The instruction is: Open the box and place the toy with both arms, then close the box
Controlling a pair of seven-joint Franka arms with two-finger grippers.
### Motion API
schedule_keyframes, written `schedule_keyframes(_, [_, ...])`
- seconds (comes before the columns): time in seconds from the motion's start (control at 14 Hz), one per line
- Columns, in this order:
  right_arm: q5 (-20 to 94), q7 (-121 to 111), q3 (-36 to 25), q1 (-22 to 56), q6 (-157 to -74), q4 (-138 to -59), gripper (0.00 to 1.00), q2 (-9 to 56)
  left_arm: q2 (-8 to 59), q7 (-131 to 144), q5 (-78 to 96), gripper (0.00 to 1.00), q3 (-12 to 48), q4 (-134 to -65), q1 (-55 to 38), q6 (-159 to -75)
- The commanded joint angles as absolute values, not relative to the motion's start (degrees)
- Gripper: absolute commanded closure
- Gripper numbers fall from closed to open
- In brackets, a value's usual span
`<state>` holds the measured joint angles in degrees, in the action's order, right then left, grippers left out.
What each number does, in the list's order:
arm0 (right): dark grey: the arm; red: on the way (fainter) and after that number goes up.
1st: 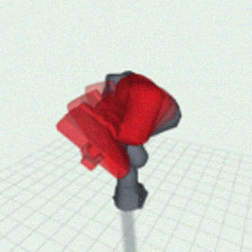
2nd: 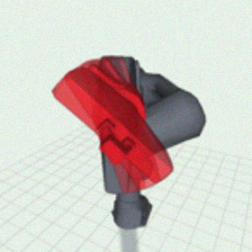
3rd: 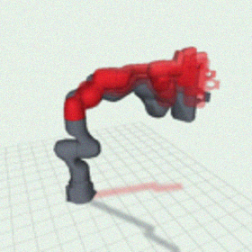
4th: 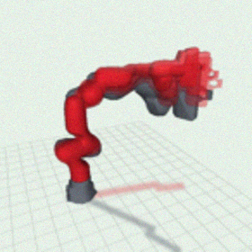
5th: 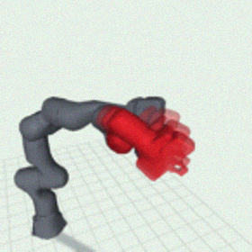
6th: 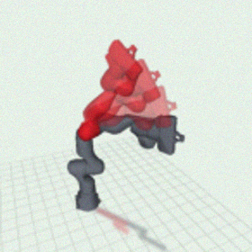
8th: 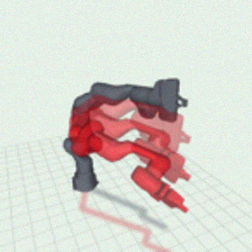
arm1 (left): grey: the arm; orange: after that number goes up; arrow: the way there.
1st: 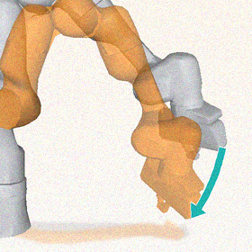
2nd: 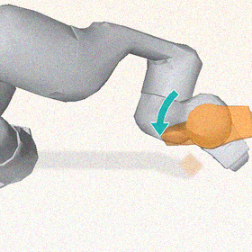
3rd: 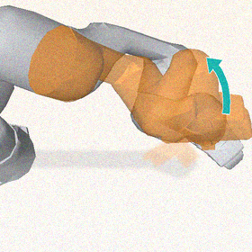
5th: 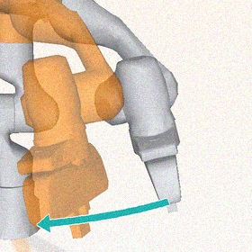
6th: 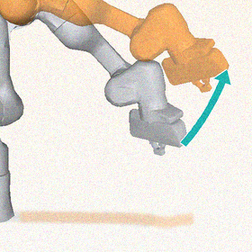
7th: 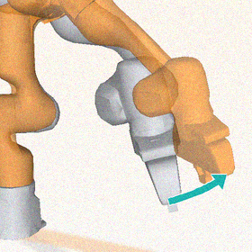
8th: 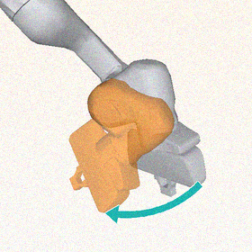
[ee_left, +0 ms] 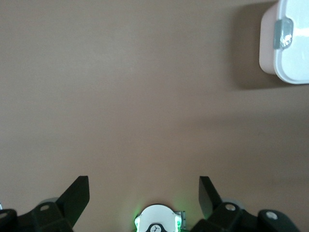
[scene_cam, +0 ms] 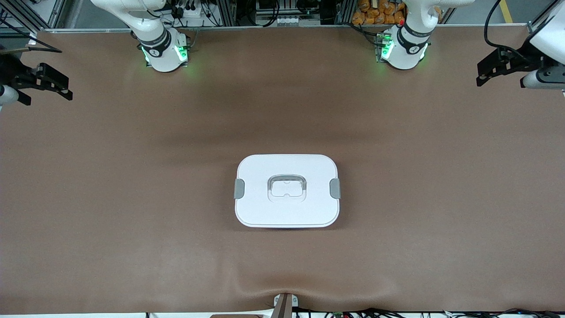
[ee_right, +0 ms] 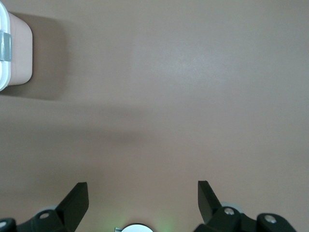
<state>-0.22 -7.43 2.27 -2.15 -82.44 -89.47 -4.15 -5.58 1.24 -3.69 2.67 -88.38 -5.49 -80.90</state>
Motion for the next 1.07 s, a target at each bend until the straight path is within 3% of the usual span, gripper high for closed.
schedule_keyframes(0.0, [-0.4, -8.1, 2.8, -3.0, -81.7, -88.2, 0.00, -3.7, -4.4, 0.4, -4.8, 0.00, 5.9, -86.7, -4.7, -79.1])
schedule_keyframes(1.0, [-0.4, -8.1, 2.8, -3.1, -81.7, -88.2, 0.00, -3.7, -4.0, 3.4, -3.5, 0.00, 5.9, -86.6, -4.5, -79.2])
